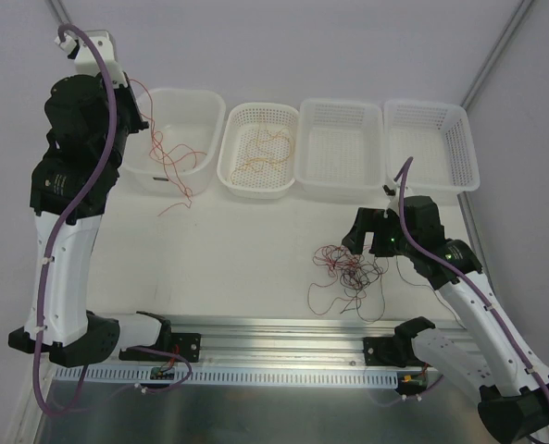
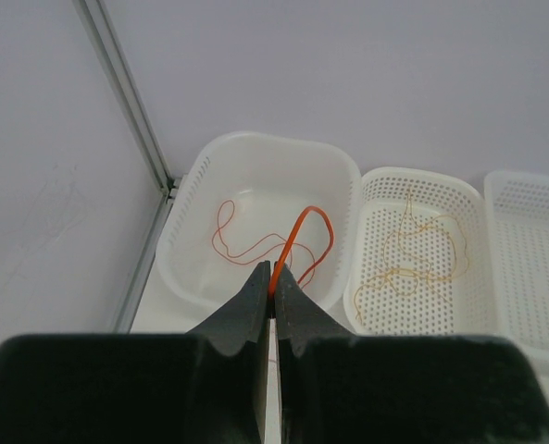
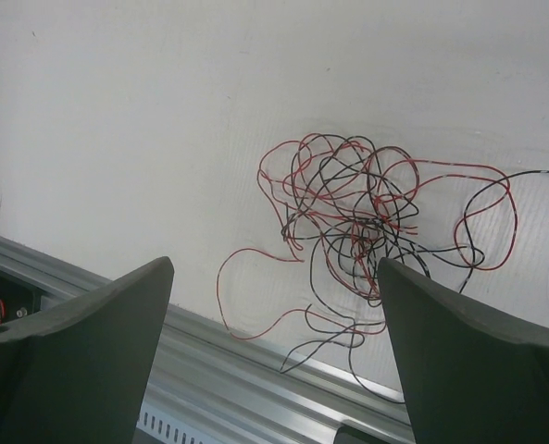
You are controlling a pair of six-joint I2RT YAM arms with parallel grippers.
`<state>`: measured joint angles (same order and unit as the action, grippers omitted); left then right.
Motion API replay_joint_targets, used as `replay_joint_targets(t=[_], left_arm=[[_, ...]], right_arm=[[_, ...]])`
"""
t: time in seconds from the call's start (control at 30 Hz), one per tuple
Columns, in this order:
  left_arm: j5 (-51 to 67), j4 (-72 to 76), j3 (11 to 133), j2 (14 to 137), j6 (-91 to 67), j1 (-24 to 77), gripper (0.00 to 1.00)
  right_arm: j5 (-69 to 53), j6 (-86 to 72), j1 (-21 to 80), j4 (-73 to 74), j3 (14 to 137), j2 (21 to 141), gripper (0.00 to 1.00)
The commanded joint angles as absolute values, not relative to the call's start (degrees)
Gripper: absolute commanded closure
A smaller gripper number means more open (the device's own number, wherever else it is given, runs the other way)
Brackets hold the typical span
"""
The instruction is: Untangle the cables
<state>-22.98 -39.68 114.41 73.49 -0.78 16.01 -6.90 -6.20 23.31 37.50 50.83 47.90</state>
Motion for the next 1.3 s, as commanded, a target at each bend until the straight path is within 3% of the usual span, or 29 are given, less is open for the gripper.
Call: replay_joint_targets(t=[0.0, 1.27], left_arm=[[-22.8, -37.8, 114.7, 74.4, 2.3, 15.5, 1.0], [-24.6, -37.0, 108.4, 77.6, 0.3, 12.4, 1.0]], right_arm=[[-6.2, -7.6, 24.0, 35.2, 52.4, 47.7, 0.03], [-0.4, -5.7, 25.6, 34.1, 47.9, 50.7, 0.03]])
